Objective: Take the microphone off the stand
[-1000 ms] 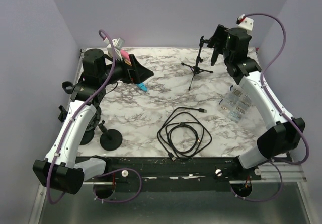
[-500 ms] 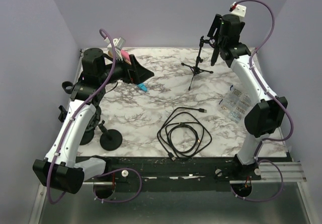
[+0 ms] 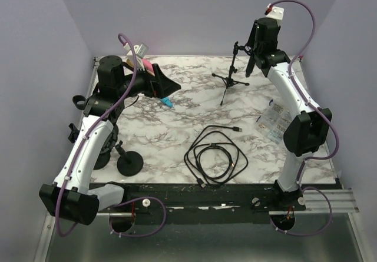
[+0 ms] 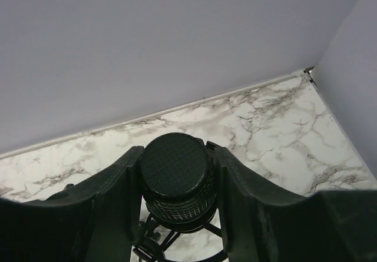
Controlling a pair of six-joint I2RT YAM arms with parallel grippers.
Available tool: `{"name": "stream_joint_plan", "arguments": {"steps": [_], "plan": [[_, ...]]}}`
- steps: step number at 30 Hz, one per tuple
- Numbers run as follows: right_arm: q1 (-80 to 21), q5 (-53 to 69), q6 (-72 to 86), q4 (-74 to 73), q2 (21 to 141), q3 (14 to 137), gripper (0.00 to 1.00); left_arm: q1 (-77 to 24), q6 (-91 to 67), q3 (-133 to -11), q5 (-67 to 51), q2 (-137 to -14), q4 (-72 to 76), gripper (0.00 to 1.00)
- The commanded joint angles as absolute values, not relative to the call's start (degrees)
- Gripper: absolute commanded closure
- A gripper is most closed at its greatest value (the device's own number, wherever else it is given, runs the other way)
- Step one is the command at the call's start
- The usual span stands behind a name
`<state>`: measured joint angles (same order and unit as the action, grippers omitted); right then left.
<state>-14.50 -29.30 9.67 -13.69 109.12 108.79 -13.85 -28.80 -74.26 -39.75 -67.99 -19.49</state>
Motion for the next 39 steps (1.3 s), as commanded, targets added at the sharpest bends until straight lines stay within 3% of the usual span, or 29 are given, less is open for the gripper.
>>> {"name": "stream_joint_plan", "arguments": {"steps": [1,6,14,21,31,39], "plan": [[-14.2,-31.0,6.7,-14.1,109.5,109.5,0.63,-13.9,-27.9,-75.9,-42.2,-68.4,-19.5,0.07],[-14.2,-31.2,5.4,-15.6,108.3,113.5,0.72,-13.9,-27.7,-75.9,-42.1,-68.5,-19.4,0.06],[-14.2,-28.8,5.9,-21.7,107.0,125.3,0.77,-13.9,-27.7,-75.8,-42.0,-69.3,-19.5,0.06],[-15.3,-23.1,7.2,-24.5,100.8,127.0,0.88,-14.1,-27.8,-75.4,-41.9,-69.2,-19.5,0.02],[-15.8,-20.1,8.2,-23.1,86.9,121.9,0.90,-16.4,-27.5,-74.8,-42.2,-70.6,-18.5,0.02],[-15.7,-0.7,21.8,-20.6,70.3,101.5,0.93,-17.8,-24.9,-72.3,-39.9,-68.4,-15.4,0.02]]}}
